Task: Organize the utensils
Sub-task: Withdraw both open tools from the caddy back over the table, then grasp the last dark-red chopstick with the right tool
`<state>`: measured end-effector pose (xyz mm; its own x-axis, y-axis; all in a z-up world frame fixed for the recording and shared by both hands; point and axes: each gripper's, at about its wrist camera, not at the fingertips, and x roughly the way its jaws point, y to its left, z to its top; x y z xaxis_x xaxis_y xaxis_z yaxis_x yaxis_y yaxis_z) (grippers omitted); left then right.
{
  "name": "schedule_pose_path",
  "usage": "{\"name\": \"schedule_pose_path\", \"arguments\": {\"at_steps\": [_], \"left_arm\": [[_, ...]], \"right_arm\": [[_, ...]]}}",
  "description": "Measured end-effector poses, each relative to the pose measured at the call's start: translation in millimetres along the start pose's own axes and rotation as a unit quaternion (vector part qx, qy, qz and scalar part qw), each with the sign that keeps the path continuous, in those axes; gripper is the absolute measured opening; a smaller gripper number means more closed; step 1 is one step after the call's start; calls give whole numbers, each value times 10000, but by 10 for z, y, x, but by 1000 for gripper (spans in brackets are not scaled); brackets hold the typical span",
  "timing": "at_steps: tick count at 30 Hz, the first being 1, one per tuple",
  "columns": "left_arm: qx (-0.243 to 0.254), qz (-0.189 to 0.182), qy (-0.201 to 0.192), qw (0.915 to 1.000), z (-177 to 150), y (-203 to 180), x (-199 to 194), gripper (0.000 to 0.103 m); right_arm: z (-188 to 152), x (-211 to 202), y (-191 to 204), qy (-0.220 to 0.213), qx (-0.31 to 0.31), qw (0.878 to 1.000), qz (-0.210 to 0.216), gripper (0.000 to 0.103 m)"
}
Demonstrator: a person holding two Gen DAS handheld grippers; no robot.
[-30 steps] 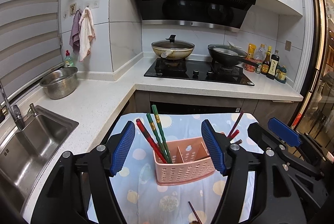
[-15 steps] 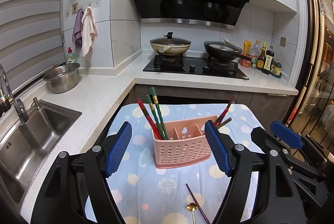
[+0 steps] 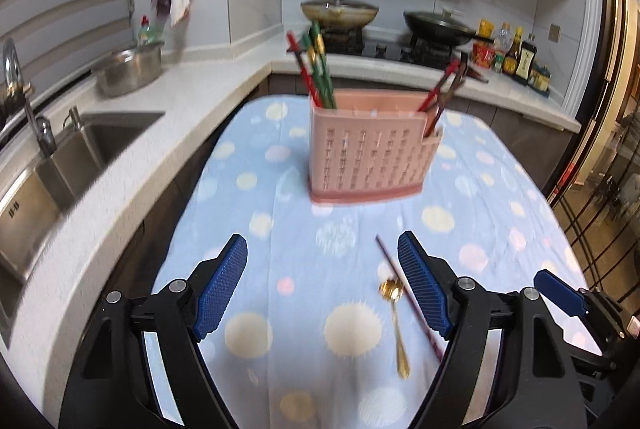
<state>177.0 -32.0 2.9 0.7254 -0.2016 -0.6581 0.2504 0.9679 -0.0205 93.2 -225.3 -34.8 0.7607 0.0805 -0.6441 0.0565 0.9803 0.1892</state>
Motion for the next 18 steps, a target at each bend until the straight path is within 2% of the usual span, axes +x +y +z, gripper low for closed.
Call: {"name": "schedule_pose_path", "arguments": {"at_steps": [9,18], "left_arm": [[-19,103,733,9973,-701,46,215,74],[33,132,1023,9947,-996,42,278,74]], "right_arm": [[-630,189,-36,721,-40,9974,-53,49],[-859,328,30,901,-185,9957,-127,46]]}}
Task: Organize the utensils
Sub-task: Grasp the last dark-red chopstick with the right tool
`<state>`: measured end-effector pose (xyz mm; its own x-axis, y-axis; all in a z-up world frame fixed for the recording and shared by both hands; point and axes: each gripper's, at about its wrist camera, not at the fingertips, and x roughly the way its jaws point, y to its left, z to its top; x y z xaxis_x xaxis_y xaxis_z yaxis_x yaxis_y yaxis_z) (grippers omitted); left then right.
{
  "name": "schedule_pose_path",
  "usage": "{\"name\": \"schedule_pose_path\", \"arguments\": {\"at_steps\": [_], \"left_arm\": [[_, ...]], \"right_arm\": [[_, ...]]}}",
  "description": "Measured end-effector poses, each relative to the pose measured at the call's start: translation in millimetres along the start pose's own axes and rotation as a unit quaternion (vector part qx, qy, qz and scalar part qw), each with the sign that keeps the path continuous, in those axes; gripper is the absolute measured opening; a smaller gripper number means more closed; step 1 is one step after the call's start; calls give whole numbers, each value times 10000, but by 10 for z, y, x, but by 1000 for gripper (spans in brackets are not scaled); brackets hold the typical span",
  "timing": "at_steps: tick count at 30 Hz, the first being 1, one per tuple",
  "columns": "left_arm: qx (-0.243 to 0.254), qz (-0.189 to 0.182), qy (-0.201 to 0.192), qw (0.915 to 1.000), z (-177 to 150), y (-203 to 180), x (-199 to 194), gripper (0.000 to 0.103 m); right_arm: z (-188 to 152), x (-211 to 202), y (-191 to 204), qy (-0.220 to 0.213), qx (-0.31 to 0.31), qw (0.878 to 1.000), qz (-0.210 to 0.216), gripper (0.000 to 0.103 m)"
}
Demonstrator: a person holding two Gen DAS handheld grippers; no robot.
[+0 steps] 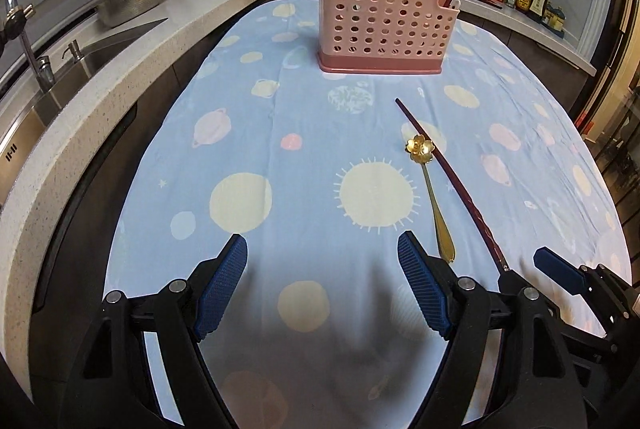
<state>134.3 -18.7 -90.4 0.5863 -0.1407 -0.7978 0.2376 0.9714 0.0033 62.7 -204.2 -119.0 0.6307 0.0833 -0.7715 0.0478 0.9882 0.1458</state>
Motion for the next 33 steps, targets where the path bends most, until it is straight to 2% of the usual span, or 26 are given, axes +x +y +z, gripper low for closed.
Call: {"name": "schedule_pose_path", "arguments": {"at_steps": [6,9,20,26,33], "left_arm": [[38,24,93,9999,-54,-15,35,74],[56,24,135,9999,-81,-25,59,74],[110,-6,248,9996,-128,-59,122,74],[139,-37,304,9994,-140,-91,149,74],[181,-168,328,9992,-131,-182,172,74]], "right_arm": [[-29,56,-16,57,31,10000,-25,44],[-38,90,-33,107,45,9999,-34,39],[-55,149,-72,174,45,9998,-51,26],[-63,164,-73,180,-26,9998,-81,9],[-76,140,-103,185,34,9998,-90,7]]}}
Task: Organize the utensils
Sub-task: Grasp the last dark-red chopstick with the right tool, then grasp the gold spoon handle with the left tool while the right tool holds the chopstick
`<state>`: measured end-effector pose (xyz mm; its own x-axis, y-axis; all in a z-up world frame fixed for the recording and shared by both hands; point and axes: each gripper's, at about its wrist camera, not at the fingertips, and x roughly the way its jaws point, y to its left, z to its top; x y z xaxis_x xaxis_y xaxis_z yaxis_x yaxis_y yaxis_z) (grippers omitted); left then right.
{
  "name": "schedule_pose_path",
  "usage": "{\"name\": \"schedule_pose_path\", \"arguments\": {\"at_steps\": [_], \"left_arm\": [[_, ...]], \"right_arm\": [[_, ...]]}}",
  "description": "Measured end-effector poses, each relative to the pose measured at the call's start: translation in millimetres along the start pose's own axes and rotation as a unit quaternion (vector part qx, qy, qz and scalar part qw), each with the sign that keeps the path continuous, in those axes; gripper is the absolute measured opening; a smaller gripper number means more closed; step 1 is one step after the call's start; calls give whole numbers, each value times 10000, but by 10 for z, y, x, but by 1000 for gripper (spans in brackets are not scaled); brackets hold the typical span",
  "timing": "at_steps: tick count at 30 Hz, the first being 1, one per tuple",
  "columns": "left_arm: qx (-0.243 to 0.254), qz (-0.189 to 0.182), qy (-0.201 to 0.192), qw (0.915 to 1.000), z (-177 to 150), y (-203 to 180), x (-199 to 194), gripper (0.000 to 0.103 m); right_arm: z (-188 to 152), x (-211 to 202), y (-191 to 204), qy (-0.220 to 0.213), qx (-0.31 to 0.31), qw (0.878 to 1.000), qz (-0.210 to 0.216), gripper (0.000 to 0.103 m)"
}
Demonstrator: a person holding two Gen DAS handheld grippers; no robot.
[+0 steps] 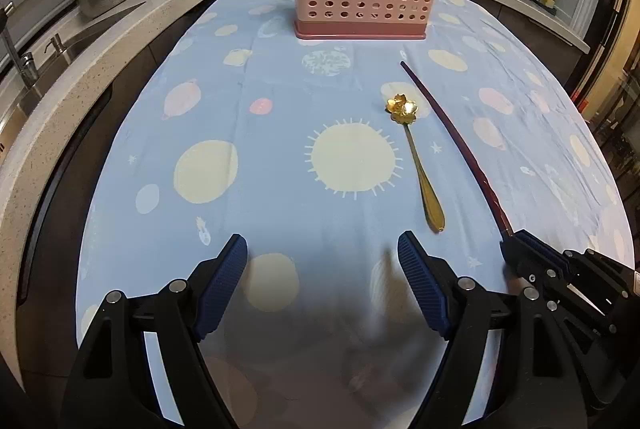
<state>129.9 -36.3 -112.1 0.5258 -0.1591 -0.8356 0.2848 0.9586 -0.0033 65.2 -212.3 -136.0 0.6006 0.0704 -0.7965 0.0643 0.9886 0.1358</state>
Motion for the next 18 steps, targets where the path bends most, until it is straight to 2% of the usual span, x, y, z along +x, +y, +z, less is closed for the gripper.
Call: {"name": "schedule_pose_path", "arguments": {"at_steps": [13,15,17,18], "left_arm": [[167,-407,86,9990,121,-370,190,75],[146,-472,124,9987,144,-396,240,72],[102,-536,197,9983,153,-400,298,60],[104,-509,152,9985,154,-399,297,59]], "right_arm": [[-90,-96,-218,23,296,9996,-7,7],[-88,-93,-229,26,321,9995,9,7],[-91,-92,-228,29,318,9995,15,7],[-90,-91,-227,28,314,9995,18,7]]}}
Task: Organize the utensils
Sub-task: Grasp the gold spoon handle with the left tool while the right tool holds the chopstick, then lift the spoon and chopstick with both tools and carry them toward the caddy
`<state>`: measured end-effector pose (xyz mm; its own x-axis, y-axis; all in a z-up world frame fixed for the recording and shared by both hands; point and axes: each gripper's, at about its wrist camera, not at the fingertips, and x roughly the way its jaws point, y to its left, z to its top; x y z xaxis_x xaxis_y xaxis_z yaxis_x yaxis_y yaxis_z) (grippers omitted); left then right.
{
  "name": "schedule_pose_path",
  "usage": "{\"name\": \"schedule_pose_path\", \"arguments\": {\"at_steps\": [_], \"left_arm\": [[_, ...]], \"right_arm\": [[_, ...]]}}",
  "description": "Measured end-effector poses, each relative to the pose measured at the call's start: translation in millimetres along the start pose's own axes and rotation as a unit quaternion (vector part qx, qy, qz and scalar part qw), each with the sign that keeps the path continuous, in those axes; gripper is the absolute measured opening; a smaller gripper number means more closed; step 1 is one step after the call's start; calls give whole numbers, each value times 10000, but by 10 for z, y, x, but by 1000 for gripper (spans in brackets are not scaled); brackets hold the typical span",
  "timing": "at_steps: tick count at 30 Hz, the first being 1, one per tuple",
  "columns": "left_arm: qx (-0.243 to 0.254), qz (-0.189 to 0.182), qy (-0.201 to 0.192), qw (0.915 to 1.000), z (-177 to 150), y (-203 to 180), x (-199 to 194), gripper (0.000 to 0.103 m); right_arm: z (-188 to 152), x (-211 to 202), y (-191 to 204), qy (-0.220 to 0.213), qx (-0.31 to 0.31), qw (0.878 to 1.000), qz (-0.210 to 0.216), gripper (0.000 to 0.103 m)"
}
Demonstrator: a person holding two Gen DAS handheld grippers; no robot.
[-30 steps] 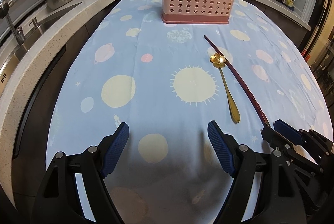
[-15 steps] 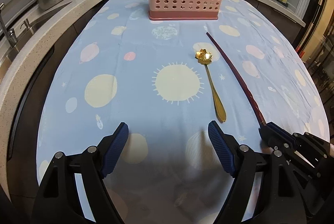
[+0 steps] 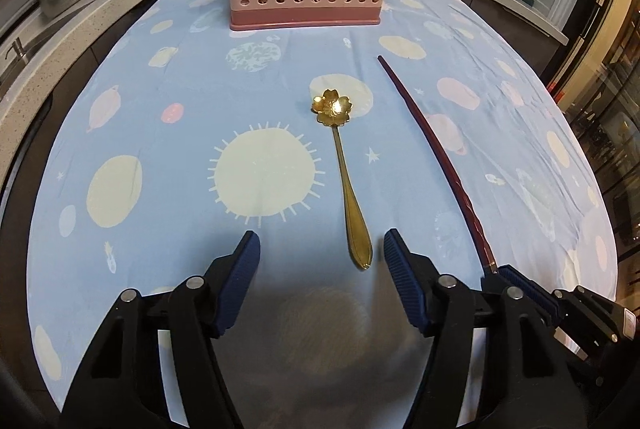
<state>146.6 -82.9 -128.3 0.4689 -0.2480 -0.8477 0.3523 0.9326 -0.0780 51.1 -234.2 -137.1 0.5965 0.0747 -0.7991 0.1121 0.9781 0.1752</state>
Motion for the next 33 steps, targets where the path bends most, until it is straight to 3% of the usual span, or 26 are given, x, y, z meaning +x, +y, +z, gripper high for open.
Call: {"name": "schedule_pose_path", "arguments": {"at_steps": [3,5,7,20,28,33], "left_arm": [[56,-22,-53,10000,-2,-14,-7,48],[63,-84,-68,9999,-2,-12,-12,25],[62,-163,-53,9998,1,-1,-16,11],[-164,-307,-303,9989,-57,199,-395,11],[-339,-244,-671,9969,28,336,-783,8],[-348,-278,-868,9952,136,352,-975,1]], "right_arm": [[2,3,4,0,19,10000,10,7],[8,7,6,-3,23,10000,15,7],[14,5,9,-5,28,10000,20,7],[33,-192,15,-176,79,9997,140,7],[232,-611,59,-698,162,9967,368,7],[418,-864,101,-1058,155,9930,495,7]]}}
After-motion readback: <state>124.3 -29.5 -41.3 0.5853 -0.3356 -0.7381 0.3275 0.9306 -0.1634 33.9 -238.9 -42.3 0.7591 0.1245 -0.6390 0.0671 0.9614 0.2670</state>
